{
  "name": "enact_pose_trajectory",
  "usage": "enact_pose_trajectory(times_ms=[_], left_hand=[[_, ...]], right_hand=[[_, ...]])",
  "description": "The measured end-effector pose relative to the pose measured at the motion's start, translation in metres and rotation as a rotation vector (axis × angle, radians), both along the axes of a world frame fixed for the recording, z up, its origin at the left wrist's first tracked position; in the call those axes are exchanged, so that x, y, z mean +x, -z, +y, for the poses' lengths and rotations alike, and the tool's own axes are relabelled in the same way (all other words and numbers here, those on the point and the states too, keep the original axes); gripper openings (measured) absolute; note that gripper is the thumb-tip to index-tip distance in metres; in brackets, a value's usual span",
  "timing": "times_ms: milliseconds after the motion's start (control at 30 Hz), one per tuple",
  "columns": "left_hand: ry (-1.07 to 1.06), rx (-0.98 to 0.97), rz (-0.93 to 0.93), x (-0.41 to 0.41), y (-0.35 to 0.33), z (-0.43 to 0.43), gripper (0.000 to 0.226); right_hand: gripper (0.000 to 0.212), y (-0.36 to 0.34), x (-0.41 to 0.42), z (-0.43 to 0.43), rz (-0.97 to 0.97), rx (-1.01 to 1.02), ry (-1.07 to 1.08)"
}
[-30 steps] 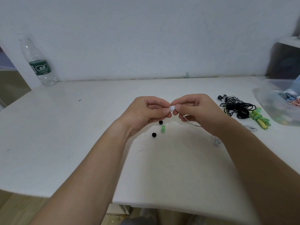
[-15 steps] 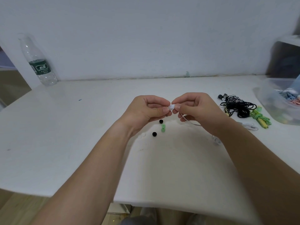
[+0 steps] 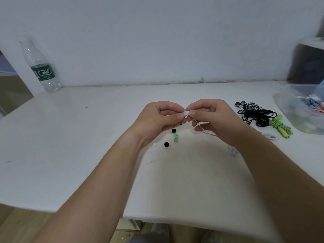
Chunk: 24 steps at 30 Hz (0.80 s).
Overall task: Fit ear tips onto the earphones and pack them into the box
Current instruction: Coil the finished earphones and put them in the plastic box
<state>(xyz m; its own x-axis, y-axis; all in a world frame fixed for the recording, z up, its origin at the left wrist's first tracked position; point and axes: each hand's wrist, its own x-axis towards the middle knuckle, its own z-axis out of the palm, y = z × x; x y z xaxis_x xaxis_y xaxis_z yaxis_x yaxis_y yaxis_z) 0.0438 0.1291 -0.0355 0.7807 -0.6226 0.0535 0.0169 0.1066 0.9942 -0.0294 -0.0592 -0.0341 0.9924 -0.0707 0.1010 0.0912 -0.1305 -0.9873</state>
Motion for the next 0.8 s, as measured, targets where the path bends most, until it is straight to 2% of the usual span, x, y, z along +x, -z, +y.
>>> enact_pose_trajectory(times_ms=[167, 267, 367, 467, 600, 700, 800], left_hand=[[-0.018, 0.043, -0.125, -0.002, 0.0, 0.0, 0.012], [0.016, 0.026, -0.137, -0.007, -0.001, -0.004, 0.013], [-0.048, 0.056, -0.184, -0.009, -0.001, -0.011, 0.016], [-0.121, 0.169, -0.282, -0.009, -0.001, -0.017, 0.017], [-0.177, 0.338, -0.485, -0.01, -0.004, -0.026, 0.028], [-0.212, 0.432, -0.606, -0.011, 0.001, -0.036, 0.021], [-0.223, 0.538, -0.723, -0.012, 0.003, -0.052, 0.021]], right_hand=[[0.008, 0.0, 0.001, 0.0, -0.004, 0.006, 0.05], [0.005, -0.003, 0.0, -0.003, -0.012, 0.005, 0.081], [0.002, -0.007, -0.003, -0.004, -0.016, -0.034, 0.098], [0.008, -0.013, -0.006, -0.012, 0.007, -0.227, 0.132], [0.022, -0.038, -0.016, -0.034, 0.167, -0.618, 0.203], [0.025, -0.049, -0.031, -0.045, 0.239, -0.845, 0.115], [0.04, -0.047, -0.049, -0.051, 0.336, -1.001, 0.004]])
